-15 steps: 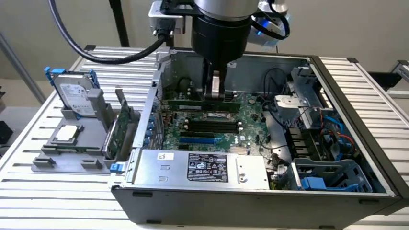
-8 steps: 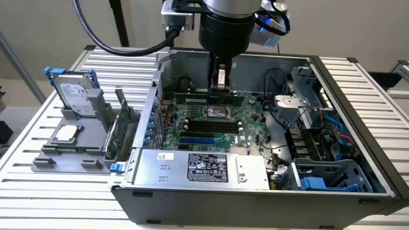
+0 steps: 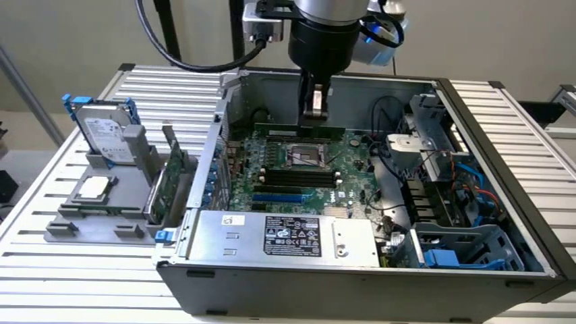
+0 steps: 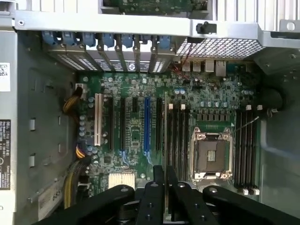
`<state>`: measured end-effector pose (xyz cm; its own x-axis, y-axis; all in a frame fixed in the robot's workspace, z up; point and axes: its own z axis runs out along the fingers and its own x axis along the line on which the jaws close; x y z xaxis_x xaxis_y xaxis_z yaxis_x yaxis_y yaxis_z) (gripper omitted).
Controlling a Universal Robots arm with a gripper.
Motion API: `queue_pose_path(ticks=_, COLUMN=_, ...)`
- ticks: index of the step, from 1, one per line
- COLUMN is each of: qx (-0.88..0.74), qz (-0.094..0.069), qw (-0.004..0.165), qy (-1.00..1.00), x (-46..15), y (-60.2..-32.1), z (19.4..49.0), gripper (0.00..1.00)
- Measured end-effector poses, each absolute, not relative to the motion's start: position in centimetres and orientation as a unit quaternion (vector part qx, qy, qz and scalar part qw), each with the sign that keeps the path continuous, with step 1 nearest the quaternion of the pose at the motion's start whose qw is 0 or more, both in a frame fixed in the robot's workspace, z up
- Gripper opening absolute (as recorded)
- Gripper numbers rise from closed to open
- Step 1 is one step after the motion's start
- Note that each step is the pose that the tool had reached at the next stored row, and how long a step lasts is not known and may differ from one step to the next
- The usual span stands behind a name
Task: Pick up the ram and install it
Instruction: 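Pick up the ram and move it above insertion slot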
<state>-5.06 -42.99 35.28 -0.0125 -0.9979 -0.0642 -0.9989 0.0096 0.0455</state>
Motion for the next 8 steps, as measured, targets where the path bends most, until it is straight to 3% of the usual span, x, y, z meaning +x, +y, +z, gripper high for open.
queue_pose_path(ticks=8, qx=-0.701, qz=0.039, qw=0.007, qy=0.712, x=-4.3, y=-41.2, z=33.8, gripper=0.0)
